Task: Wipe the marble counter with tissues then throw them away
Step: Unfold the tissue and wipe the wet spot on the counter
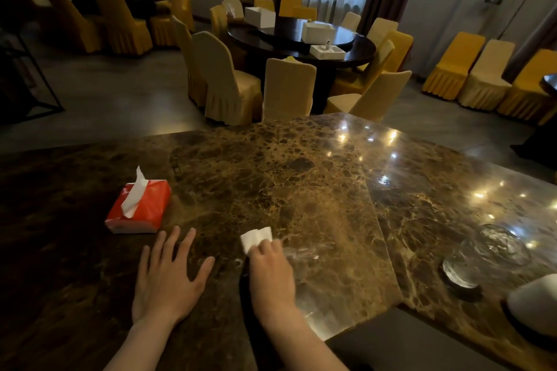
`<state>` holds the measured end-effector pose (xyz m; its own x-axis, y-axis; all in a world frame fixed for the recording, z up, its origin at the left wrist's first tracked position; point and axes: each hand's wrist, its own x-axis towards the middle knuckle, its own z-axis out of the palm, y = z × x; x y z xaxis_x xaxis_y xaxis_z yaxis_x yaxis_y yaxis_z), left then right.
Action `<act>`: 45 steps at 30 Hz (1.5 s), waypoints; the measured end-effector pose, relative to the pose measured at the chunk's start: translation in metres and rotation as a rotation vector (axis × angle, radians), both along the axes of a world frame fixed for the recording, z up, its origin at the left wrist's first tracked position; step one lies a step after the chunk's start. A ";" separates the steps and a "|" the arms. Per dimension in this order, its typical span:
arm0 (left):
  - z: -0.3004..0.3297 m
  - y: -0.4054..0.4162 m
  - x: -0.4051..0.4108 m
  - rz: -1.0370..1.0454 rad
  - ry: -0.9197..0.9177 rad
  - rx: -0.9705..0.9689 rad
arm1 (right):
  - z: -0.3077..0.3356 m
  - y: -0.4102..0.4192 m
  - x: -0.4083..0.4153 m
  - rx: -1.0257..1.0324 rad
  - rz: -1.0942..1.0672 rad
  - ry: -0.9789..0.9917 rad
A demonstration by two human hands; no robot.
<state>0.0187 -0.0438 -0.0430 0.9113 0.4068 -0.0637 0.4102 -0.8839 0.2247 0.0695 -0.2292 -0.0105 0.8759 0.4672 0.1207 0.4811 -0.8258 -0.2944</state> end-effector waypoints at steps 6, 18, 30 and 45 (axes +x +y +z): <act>-0.008 0.006 -0.003 -0.007 -0.020 0.015 | -0.006 -0.010 -0.012 -0.007 0.158 -0.082; -0.007 0.004 -0.005 -0.010 -0.042 0.009 | -0.001 0.005 -0.020 0.043 0.144 -0.042; -0.012 0.005 -0.004 0.006 -0.082 0.009 | 0.004 -0.070 0.032 0.147 -0.168 -0.008; -0.011 0.003 -0.005 0.002 -0.070 0.012 | -0.009 -0.030 0.004 0.116 -0.073 -0.010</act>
<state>0.0140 -0.0411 -0.0545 0.9125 0.4090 0.0049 0.3957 -0.8857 0.2427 0.0739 -0.2595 -0.0193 0.9055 0.3849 0.1789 0.4244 -0.8192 -0.3857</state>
